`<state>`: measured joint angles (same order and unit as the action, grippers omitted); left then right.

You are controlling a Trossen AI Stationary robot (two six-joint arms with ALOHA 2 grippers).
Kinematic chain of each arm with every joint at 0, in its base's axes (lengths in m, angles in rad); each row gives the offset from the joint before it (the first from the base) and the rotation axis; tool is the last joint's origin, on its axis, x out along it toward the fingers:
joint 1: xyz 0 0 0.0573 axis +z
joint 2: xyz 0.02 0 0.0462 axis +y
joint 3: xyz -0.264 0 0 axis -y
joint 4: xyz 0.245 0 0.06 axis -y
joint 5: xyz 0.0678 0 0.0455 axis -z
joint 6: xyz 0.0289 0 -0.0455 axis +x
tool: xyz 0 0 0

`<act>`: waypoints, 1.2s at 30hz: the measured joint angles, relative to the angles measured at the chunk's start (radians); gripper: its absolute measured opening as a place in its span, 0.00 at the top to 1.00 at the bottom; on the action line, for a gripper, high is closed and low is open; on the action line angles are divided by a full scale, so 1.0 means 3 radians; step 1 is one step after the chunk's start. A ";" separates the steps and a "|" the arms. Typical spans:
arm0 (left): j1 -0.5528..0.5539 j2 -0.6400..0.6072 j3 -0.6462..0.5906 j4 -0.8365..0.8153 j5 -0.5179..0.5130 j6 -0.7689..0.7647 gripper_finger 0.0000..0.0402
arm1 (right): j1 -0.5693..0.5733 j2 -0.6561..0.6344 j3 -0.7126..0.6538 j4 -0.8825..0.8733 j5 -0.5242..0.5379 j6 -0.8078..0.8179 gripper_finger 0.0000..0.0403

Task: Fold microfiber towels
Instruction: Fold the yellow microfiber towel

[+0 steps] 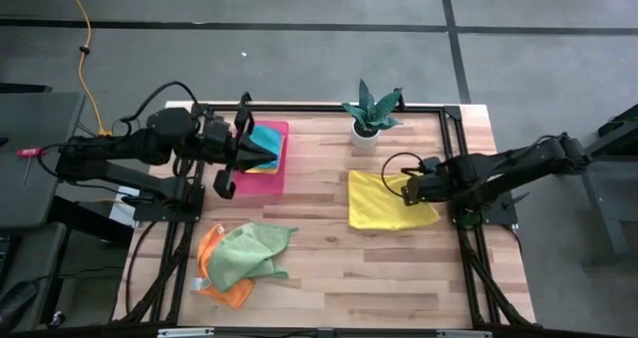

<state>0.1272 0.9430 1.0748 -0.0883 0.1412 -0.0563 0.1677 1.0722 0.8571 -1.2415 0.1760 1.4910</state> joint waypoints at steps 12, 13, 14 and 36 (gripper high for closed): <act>0.0000 0.0188 0.0001 -0.0015 -0.0025 0.0000 1.00 | -0.0065 0.0846 0.0287 0.1185 0.0064 -0.0211 1.00; 0.0000 0.0196 0.0001 -0.0022 -0.0025 0.0000 1.00 | -0.0064 0.0918 0.0287 0.1318 0.0063 -0.0210 1.00; 0.0000 0.0202 0.0001 -0.0049 -0.0025 0.0000 1.00 | -0.0064 0.0985 0.0287 0.1447 0.0062 -0.0208 1.00; 0.0002 0.0199 0.0001 -0.0168 -0.0074 0.0027 1.00 | -0.0080 0.1936 0.0291 0.2642 0.0277 0.0189 1.00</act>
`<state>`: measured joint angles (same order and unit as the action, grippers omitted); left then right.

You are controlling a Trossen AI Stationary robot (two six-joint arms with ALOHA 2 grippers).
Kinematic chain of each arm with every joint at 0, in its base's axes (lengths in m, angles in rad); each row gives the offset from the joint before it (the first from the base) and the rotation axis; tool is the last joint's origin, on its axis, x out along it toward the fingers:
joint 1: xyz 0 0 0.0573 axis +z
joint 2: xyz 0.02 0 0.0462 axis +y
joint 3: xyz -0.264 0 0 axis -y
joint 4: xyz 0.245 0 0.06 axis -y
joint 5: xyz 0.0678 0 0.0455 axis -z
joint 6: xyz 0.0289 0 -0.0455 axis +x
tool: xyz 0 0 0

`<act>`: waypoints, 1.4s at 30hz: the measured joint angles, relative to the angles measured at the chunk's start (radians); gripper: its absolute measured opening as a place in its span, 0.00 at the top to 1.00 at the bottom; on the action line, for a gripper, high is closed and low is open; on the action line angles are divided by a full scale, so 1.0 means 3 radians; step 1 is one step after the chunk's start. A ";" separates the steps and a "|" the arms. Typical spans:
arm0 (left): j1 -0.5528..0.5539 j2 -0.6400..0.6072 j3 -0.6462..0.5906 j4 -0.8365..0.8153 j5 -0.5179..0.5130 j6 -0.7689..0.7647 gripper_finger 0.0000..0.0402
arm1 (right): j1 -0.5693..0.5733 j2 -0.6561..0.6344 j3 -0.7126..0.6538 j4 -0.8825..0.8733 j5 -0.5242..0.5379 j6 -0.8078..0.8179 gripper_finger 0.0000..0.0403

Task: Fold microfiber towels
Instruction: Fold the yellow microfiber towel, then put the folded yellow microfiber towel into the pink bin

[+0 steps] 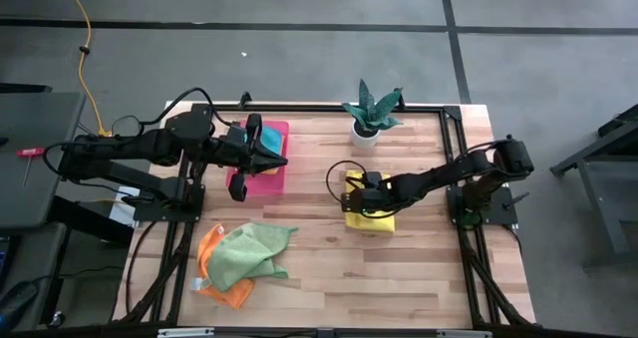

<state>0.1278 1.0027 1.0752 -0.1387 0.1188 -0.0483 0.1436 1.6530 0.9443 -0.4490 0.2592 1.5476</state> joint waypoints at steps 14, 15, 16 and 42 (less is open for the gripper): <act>-0.0001 0.0000 0.0000 0.0001 0.0000 -0.0001 1.00 | -0.0134 -0.0005 0.0000 0.0459 0.0058 -0.0050 0.67; -0.0001 0.0000 0.0000 0.0001 0.0000 -0.0001 1.00 | -0.0149 -0.0020 0.0000 0.0486 0.0058 -0.0096 0.63; -0.0001 0.0000 0.0000 0.0001 0.0000 -0.0001 1.00 | -0.0164 -0.0047 0.0000 0.0502 0.0054 -0.0152 0.60; -0.0043 0.1148 -0.0001 0.0467 -0.0043 -0.0439 1.00 | 0.0108 -0.2069 -0.1745 0.0286 -0.0405 0.0012 0.48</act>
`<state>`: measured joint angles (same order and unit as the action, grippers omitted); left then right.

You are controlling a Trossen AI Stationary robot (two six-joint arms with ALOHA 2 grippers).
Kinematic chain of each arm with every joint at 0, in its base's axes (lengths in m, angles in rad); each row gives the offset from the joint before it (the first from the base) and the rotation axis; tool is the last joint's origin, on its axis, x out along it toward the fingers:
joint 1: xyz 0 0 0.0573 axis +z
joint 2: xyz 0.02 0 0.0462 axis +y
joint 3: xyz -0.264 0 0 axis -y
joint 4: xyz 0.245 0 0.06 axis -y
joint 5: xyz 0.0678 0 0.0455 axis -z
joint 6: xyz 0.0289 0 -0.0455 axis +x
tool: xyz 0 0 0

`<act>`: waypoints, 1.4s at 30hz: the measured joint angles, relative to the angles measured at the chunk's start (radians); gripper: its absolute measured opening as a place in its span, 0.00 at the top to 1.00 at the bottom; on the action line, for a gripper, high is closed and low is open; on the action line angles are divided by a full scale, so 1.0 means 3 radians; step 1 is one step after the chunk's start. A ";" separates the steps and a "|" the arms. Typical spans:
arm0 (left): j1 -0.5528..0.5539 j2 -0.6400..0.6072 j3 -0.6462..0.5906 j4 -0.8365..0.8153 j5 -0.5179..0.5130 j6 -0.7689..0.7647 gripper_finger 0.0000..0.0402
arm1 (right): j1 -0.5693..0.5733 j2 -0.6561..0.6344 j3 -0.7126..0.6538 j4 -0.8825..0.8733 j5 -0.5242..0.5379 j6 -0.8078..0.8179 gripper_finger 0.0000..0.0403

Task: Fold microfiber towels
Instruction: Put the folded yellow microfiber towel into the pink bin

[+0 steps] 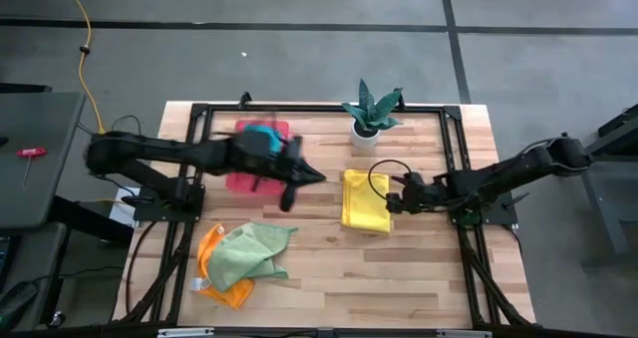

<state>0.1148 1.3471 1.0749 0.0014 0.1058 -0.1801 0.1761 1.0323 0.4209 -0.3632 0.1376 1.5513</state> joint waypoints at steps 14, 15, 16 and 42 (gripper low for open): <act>0.0036 0.1798 -0.0002 0.0999 0.0134 -0.0301 1.00 | -0.0004 -0.0032 -0.0213 0.0329 0.0181 -0.0122 0.48; 0.0029 0.1892 -0.0002 0.1066 0.0134 -0.0344 1.00 | -0.0004 -0.0015 -0.0213 0.0332 0.0214 -0.0103 0.48; 0.0022 0.1979 -0.0002 0.1137 0.0133 -0.0387 1.00 | -0.0004 0.0008 -0.0213 0.0328 0.0222 -0.0087 0.48; -0.0052 0.2654 0.0009 0.1357 0.0220 -0.0577 1.00 | -0.0005 0.0835 -0.0091 0.1138 0.0138 0.0330 0.61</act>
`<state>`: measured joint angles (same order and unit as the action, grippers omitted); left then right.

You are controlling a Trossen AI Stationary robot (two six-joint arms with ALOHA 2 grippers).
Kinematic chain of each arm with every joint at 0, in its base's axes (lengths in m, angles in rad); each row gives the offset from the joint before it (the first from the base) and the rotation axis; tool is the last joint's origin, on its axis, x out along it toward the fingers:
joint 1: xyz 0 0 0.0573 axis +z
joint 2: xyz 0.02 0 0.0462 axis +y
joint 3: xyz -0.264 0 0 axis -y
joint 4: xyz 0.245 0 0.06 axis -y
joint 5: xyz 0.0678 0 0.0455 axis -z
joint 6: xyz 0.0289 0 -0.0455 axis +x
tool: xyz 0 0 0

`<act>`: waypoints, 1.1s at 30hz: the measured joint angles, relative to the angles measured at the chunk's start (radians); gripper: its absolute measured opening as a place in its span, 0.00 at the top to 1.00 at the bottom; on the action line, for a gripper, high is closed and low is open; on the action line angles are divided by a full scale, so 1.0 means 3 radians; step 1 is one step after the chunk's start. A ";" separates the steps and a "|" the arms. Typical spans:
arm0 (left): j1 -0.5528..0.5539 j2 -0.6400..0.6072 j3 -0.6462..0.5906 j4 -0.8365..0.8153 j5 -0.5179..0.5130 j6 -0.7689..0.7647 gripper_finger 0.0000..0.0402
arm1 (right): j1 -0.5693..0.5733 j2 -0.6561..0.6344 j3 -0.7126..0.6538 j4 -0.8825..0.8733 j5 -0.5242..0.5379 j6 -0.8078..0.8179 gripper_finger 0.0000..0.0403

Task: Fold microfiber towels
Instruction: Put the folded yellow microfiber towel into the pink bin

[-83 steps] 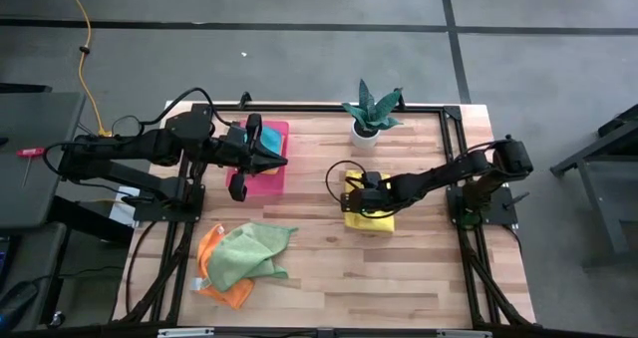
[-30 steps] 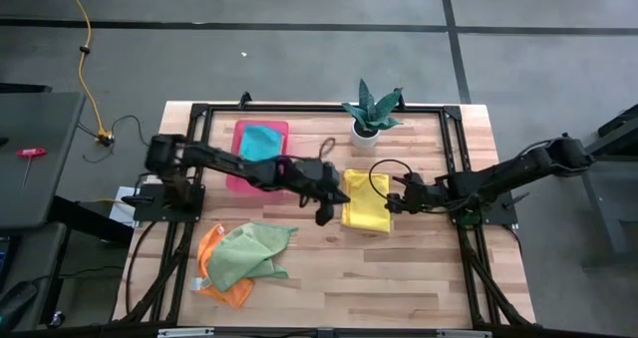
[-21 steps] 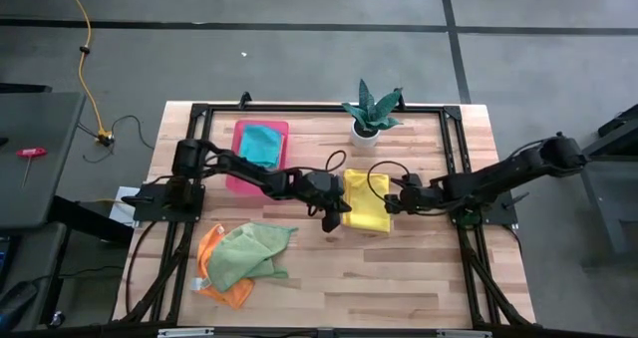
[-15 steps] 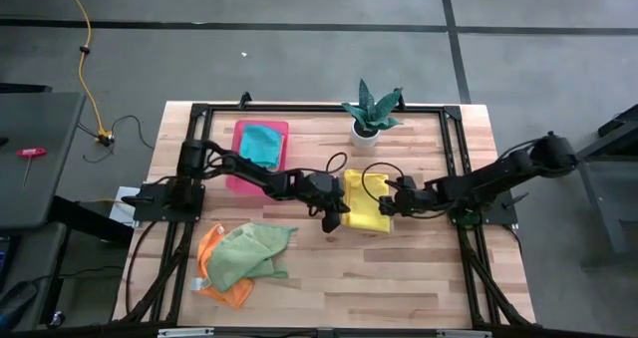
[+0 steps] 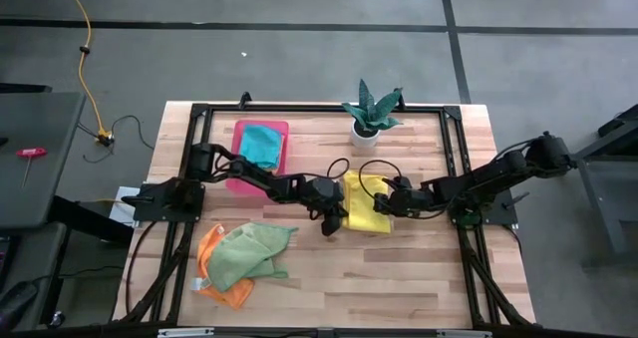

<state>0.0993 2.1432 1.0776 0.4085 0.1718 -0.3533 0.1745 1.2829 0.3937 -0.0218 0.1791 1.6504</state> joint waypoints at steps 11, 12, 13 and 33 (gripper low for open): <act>-0.0030 0.0010 -0.0003 0.0052 -0.0079 -0.0078 1.00 | -0.0003 -0.0035 -0.0006 -0.0215 -0.0126 -0.0057 0.97; -0.0030 0.0011 -0.0003 0.0073 -0.0080 -0.0106 1.00 | -0.0007 -0.0059 -0.0005 -0.0265 -0.0158 -0.0057 0.97; -0.0030 0.0012 -0.0003 0.0103 -0.0088 -0.0135 1.00 | -0.0013 -0.0094 -0.0004 -0.0347 -0.0184 -0.0058 0.97; -0.0082 0.0032 0.0567 0.0198 0.0054 -0.0019 1.00 | -0.0200 -0.0917 0.0695 -0.3247 -0.0363 -0.0341 1.00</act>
<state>0.0746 2.1530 1.2475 0.4679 0.1880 -0.3590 0.1146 1.0078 0.6021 -0.9960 0.0703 1.5480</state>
